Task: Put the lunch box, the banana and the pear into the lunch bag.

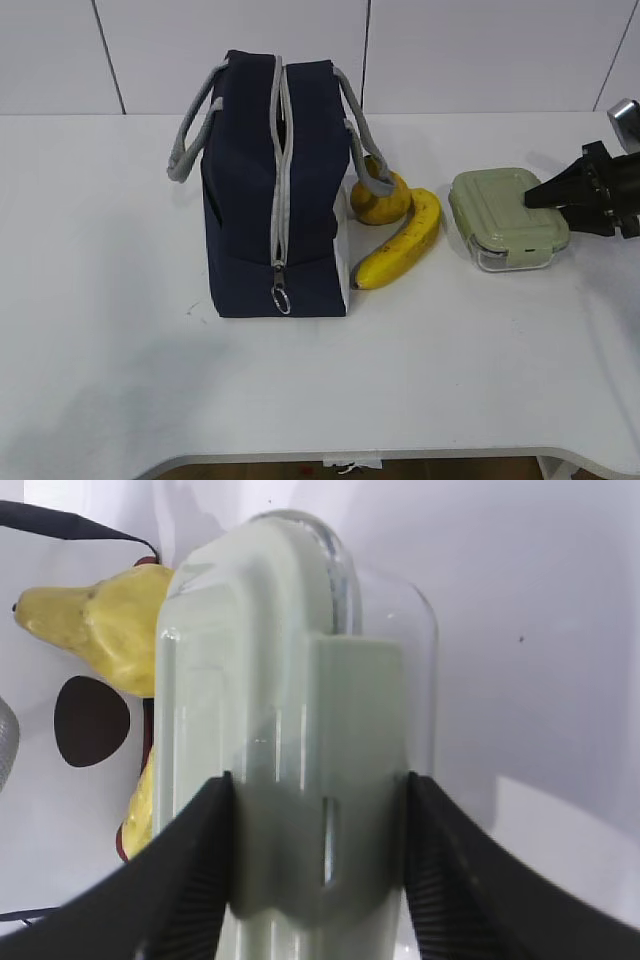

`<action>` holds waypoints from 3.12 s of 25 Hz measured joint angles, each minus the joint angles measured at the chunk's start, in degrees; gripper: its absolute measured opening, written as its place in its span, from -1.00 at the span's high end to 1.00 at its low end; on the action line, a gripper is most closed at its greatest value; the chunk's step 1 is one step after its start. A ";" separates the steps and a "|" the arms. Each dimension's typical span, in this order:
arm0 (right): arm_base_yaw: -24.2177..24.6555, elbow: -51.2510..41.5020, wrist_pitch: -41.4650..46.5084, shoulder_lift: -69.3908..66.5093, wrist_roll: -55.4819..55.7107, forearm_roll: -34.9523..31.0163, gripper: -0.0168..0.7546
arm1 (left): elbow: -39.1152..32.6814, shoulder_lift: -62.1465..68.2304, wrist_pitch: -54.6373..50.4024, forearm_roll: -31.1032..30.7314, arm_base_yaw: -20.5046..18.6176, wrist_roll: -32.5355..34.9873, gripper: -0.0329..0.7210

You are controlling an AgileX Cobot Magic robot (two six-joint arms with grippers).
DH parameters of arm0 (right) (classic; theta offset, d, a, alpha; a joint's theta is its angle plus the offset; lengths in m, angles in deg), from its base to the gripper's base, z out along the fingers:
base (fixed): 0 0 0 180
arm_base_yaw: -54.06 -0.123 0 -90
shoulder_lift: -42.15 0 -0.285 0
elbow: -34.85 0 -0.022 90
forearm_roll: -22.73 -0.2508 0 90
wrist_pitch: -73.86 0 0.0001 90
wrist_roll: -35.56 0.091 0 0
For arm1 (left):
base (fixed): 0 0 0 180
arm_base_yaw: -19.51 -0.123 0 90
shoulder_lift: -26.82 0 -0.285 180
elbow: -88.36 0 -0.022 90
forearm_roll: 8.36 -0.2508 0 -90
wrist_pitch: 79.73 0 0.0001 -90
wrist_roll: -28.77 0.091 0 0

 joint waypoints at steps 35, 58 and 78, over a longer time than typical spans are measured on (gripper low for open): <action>-3.60 -0.33 0.95 24.96 22.59 -4.15 -0.01 | 3.96 22.57 -0.57 32.26 0.00 3.68 0.14; -22.37 -0.45 -0.11 24.93 21.36 -9.39 -0.01 | 30.47 75.63 3.71 51.82 1.92 28.45 -0.20; -24.44 -0.45 -4.76 24.93 19.70 -11.72 -0.01 | 56.40 101.05 5.10 42.00 16.60 23.25 -0.42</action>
